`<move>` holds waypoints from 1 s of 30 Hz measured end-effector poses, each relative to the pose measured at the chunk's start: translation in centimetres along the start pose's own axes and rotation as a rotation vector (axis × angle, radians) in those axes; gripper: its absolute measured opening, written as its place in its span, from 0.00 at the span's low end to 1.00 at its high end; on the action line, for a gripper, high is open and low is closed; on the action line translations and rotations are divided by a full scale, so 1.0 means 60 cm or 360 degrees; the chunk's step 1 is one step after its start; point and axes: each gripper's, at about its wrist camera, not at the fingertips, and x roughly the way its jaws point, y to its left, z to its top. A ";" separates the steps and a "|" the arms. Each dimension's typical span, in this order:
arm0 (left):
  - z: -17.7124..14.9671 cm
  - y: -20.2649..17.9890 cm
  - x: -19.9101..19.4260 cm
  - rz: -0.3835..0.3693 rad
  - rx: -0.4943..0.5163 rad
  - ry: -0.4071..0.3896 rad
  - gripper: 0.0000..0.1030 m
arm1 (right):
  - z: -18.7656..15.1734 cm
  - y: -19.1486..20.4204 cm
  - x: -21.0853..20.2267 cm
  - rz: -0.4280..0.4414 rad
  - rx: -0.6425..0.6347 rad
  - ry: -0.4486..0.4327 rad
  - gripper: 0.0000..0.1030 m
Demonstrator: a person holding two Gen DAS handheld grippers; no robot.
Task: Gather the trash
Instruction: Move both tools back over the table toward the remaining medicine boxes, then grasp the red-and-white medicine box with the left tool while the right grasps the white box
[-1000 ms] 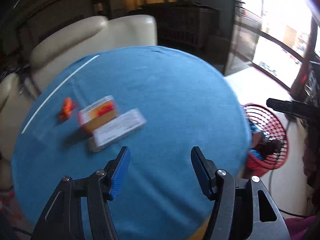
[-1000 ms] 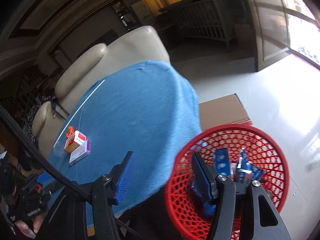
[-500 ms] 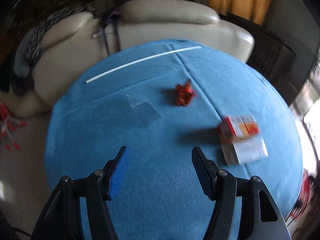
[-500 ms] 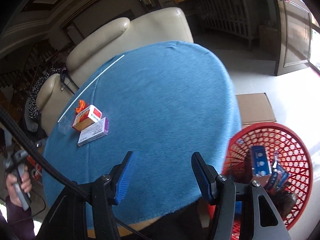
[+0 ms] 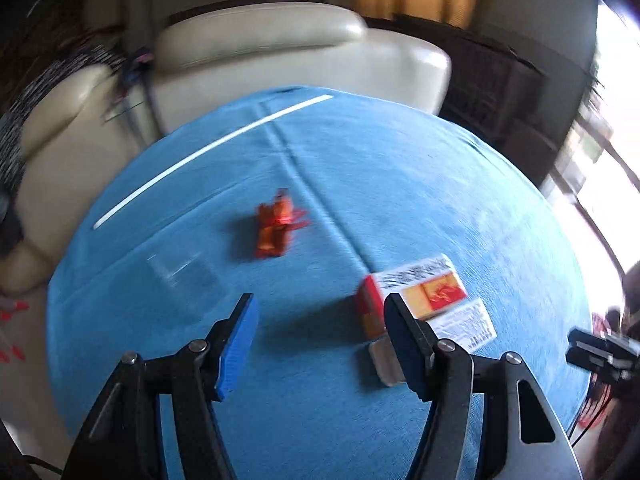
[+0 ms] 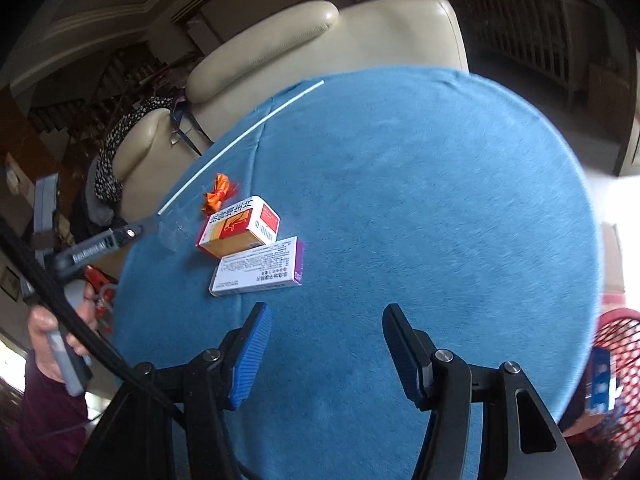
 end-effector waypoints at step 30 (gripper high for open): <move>0.022 -0.077 0.115 -0.0470 0.0669 0.0166 0.66 | -0.016 -0.055 0.020 -0.0060 0.0140 0.0066 0.60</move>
